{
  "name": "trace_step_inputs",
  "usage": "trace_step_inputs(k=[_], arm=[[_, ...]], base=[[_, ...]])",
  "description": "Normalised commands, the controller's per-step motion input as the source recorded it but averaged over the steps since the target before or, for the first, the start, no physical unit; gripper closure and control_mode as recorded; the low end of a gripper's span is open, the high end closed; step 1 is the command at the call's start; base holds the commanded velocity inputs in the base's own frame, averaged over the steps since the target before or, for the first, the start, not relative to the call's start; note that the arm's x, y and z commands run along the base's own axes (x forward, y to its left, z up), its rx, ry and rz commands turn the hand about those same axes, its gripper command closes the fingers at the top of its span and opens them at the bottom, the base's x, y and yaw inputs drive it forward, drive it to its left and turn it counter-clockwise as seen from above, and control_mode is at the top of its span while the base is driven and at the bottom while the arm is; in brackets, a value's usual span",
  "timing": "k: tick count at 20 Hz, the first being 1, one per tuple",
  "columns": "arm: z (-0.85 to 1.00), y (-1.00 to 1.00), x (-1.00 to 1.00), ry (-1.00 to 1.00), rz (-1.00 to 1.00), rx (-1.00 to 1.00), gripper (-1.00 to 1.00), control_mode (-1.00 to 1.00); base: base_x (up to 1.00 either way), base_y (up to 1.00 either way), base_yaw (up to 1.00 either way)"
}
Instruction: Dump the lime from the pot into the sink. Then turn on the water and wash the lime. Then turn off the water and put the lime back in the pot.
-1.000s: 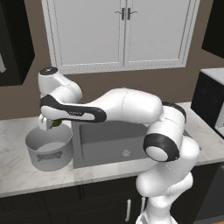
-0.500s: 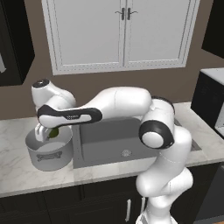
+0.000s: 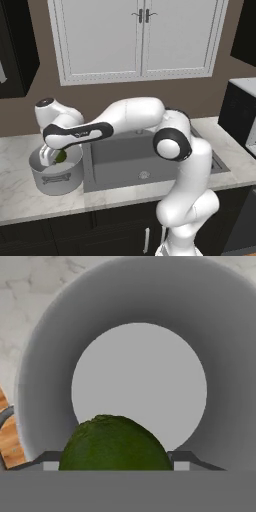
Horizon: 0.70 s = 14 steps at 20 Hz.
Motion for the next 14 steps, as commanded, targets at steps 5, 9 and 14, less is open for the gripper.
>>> trace_step_inputs(k=[5, 9, 14], arm=[[-0.28, 0.00, 0.27, 0.05, 0.00, 0.00, 1.00, -1.00], [-0.30, 0.00, 0.26, 0.05, 0.00, 0.00, 1.00, -1.00], [-0.24, 0.00, 0.13, 0.03, 0.00, 0.00, 1.00, -1.00]], base=[[0.00, 0.00, 0.00], [0.00, 0.00, 0.00], [0.00, 0.00, 0.00]])
